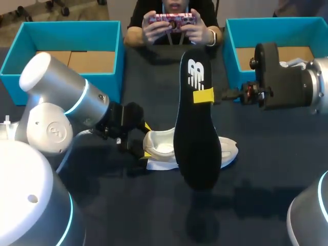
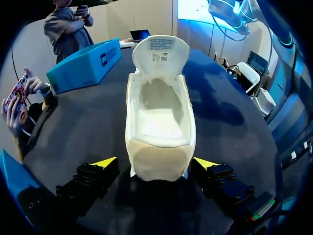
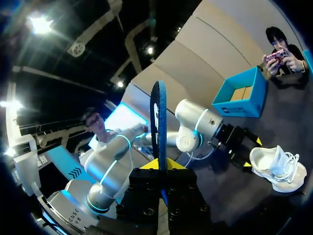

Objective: Take the shoe out of the shoebox, open the shoe tongue, remove and reinsert the insole, then place the shoe into the shoebox

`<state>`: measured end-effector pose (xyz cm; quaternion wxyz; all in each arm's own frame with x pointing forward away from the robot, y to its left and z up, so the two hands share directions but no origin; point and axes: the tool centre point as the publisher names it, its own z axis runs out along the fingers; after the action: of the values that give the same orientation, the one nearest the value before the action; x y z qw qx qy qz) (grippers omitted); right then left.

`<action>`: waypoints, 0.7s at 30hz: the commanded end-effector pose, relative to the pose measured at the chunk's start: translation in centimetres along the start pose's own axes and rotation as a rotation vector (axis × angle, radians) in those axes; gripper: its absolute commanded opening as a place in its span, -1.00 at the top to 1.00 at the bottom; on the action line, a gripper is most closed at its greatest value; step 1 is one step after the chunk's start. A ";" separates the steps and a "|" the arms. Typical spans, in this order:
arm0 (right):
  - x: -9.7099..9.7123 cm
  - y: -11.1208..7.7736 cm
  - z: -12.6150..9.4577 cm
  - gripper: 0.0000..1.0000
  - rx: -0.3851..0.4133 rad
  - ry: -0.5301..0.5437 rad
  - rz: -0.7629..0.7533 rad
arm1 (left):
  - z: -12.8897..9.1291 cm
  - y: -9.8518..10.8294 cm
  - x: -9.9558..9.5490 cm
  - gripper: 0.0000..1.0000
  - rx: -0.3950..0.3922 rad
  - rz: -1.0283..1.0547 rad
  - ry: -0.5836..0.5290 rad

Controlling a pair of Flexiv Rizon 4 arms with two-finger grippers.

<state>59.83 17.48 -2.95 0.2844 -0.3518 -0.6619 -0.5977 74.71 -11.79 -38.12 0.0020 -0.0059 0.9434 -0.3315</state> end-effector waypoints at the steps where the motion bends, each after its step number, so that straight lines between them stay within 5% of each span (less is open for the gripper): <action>1: 0.0 -0.1 0.2 1.00 -0.003 -0.002 0.001 | 0.1 0.0 0.0 -1.00 -0.002 0.000 -0.001; 8: 0.0 -0.1 0.2 1.00 -0.003 -0.002 0.001 | 0.1 0.0 0.0 -1.00 -0.002 0.000 -0.001; 21: 0.0 -0.1 0.2 1.00 -0.003 -0.002 0.001 | -2.4 -1.0 0.5 -1.00 -0.205 -0.021 -0.035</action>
<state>59.83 17.48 -2.95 0.2843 -0.3518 -0.6619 -0.5977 74.66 -11.25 -36.87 0.0157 -0.0195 0.9625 -0.2700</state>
